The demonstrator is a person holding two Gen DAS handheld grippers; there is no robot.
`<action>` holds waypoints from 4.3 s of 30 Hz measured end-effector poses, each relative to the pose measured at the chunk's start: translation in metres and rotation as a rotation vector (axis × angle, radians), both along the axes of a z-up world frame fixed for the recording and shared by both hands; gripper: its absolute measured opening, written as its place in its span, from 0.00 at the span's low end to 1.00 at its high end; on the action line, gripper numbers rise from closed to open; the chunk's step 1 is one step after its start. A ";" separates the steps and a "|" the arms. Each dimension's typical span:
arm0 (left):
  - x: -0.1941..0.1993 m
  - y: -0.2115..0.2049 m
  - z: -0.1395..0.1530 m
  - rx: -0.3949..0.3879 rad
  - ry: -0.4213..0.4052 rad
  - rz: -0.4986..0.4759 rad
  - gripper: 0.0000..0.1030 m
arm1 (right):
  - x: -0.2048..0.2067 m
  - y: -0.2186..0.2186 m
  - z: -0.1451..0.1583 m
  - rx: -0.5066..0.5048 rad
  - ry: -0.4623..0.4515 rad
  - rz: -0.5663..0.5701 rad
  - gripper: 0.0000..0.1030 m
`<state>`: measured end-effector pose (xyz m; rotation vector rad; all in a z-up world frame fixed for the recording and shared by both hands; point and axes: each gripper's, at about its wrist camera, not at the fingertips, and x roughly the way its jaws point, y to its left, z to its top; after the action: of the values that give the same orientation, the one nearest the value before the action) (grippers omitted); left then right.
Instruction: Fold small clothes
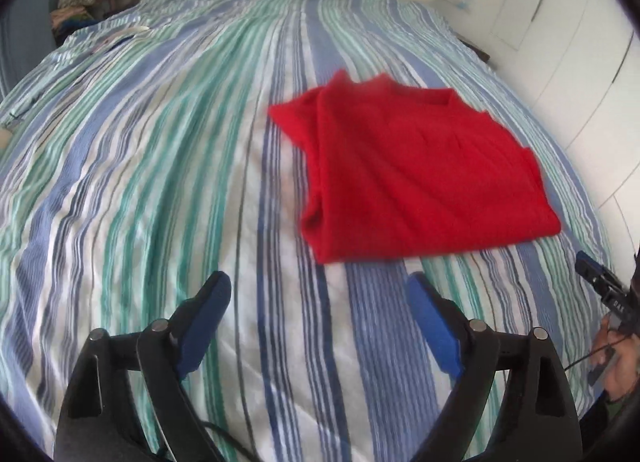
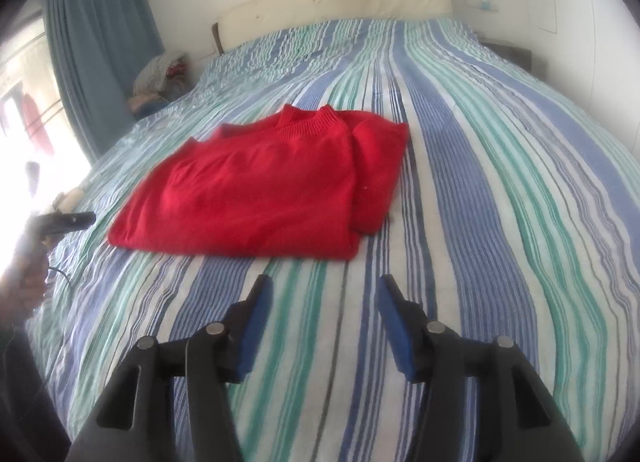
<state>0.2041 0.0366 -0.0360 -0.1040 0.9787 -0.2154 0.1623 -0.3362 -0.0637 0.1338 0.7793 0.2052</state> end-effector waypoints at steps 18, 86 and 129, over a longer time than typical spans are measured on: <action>-0.047 -0.051 -0.056 0.163 -0.065 -0.013 1.00 | -0.020 0.046 -0.048 -0.106 -0.005 0.025 0.75; -0.052 -0.067 -0.062 0.282 -0.044 0.004 1.00 | -0.019 0.041 -0.050 -0.077 -0.002 0.007 0.78; -0.052 0.077 0.011 -0.072 -0.158 0.343 0.99 | 0.148 0.048 0.044 0.272 0.117 -0.064 0.15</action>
<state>0.1517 0.1139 -0.0251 -0.3130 0.7816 0.0566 0.3106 -0.2883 -0.0197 0.4307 0.8592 0.2435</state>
